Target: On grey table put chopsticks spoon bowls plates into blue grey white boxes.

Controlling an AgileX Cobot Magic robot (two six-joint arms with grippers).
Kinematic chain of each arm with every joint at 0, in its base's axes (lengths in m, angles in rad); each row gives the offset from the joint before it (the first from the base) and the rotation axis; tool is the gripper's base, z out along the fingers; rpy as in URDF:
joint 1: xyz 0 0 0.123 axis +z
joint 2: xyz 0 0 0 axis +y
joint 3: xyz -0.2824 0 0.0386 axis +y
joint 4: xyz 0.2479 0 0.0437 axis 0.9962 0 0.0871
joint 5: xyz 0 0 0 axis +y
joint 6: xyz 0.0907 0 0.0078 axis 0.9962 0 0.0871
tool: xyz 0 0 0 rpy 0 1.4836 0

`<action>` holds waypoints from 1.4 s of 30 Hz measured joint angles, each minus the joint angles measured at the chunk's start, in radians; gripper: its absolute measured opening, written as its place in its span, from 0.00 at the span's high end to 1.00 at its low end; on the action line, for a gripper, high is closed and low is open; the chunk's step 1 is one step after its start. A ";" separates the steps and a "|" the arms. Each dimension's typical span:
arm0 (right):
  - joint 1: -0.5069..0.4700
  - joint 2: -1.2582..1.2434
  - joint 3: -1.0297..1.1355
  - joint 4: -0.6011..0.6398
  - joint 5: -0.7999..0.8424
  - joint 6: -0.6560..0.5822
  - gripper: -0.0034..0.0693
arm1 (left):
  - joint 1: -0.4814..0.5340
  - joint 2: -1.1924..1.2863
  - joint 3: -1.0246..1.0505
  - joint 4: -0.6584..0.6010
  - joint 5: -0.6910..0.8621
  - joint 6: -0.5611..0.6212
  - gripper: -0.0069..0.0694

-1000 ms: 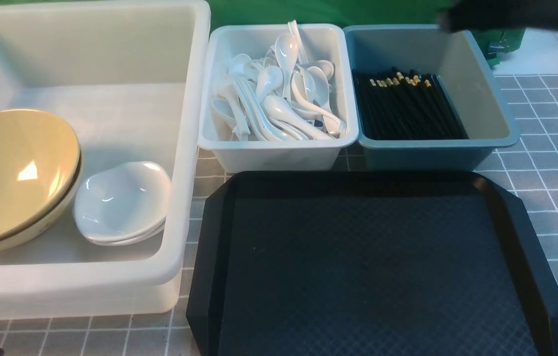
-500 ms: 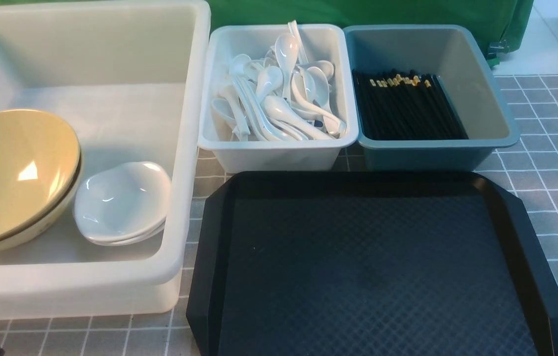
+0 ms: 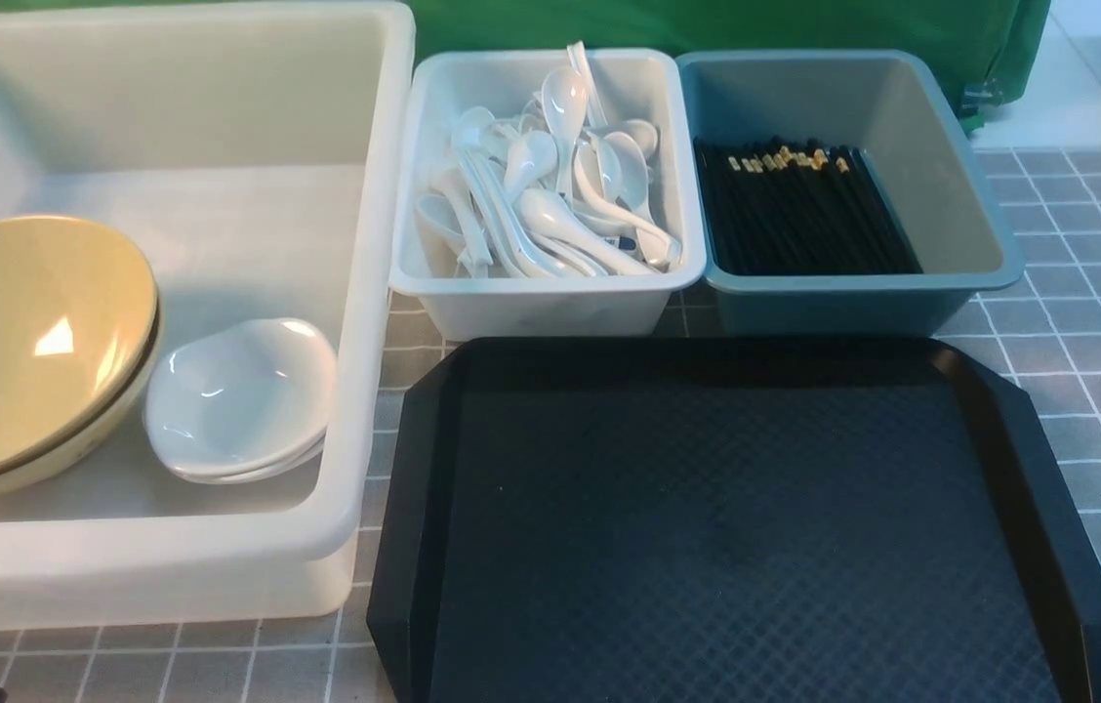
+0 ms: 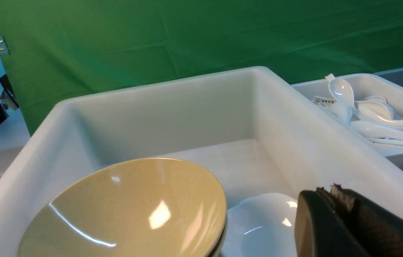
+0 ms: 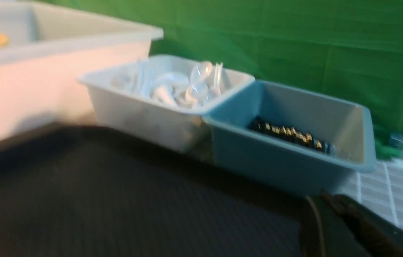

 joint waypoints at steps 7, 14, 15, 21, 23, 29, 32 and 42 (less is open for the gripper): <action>-0.241 -0.002 0.000 0.111 0.200 0.021 0.91 | -0.001 0.000 0.000 0.000 0.004 0.000 0.92; -0.268 -0.002 0.000 0.122 0.210 0.019 0.90 | -0.001 0.000 0.000 0.000 0.004 0.000 0.92; -0.269 -0.002 0.000 0.122 0.211 0.019 0.90 | -0.001 0.000 0.000 0.000 0.004 0.000 0.92; -0.269 -0.002 0.000 0.123 0.211 0.019 0.90 | -0.001 0.000 0.000 0.000 0.004 0.000 0.92; -0.269 -0.002 0.000 0.123 0.211 0.018 0.90 | -0.001 0.000 0.000 0.000 0.004 0.000 0.92; -0.269 -0.002 0.000 0.124 0.211 0.018 0.89 | -0.001 0.000 0.000 0.000 0.004 0.000 0.92; -0.269 -0.002 0.000 0.124 0.211 0.018 0.89 | -0.001 0.000 0.000 0.000 0.004 0.000 0.92; -0.269 -0.002 0.000 0.125 0.212 0.018 0.89 | -0.001 -0.120 0.236 0.047 -0.056 -0.138 0.92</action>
